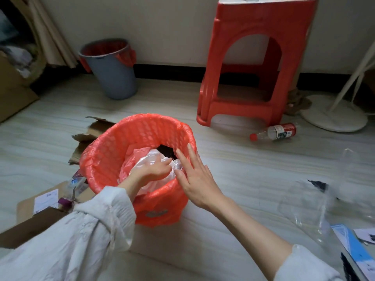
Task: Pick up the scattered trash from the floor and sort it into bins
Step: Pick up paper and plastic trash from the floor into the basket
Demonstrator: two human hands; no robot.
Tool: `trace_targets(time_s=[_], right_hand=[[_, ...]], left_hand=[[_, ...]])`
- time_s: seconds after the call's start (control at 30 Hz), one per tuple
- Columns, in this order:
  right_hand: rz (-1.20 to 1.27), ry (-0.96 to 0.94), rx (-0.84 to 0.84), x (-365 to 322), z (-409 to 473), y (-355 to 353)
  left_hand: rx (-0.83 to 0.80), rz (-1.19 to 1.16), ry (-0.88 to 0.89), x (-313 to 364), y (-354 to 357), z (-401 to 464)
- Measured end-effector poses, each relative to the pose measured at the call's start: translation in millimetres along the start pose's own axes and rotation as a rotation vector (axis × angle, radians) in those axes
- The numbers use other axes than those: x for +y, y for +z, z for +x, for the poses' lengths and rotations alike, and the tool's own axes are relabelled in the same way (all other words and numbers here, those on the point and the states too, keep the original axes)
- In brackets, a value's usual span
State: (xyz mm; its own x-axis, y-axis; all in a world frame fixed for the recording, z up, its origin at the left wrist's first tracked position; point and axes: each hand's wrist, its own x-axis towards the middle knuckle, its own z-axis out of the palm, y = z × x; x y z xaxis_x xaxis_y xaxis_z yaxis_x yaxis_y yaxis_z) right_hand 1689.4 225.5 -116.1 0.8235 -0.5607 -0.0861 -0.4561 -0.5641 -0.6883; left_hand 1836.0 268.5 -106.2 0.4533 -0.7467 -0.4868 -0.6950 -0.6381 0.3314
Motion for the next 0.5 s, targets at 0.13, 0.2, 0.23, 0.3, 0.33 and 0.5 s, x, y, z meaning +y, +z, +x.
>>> trace_targets(time_s=[0.13,0.2,0.23,0.3,0.33,0.5], right_hand=[[0.086,-0.031,0.058,6.3,-12.0,-12.2],[0.065,-0.008,0.099,18.2,-19.2,-24.7],[0.037,0.017,0.13,25.9,-22.1,-31.7],[-0.053,0.102,0.202,45.1,-30.4,-47.8],[-0.108,0.159,0.233,57.9,-37.2,-56.6],[-0.425,0.47,0.327,137.7,-84.0,-90.7]], left_hand=[[0.374,-0.137,0.123,8.2,0.6,-5.2],[0.609,-0.199,0.247,19.0,-2.6,-13.9],[0.678,-0.196,0.309,26.3,-2.8,-18.0],[0.729,-0.198,0.44,48.6,0.0,-26.3],[0.709,-0.193,0.506,63.0,5.6,-28.3],[0.52,-0.119,0.669,116.0,65.7,-11.0]])
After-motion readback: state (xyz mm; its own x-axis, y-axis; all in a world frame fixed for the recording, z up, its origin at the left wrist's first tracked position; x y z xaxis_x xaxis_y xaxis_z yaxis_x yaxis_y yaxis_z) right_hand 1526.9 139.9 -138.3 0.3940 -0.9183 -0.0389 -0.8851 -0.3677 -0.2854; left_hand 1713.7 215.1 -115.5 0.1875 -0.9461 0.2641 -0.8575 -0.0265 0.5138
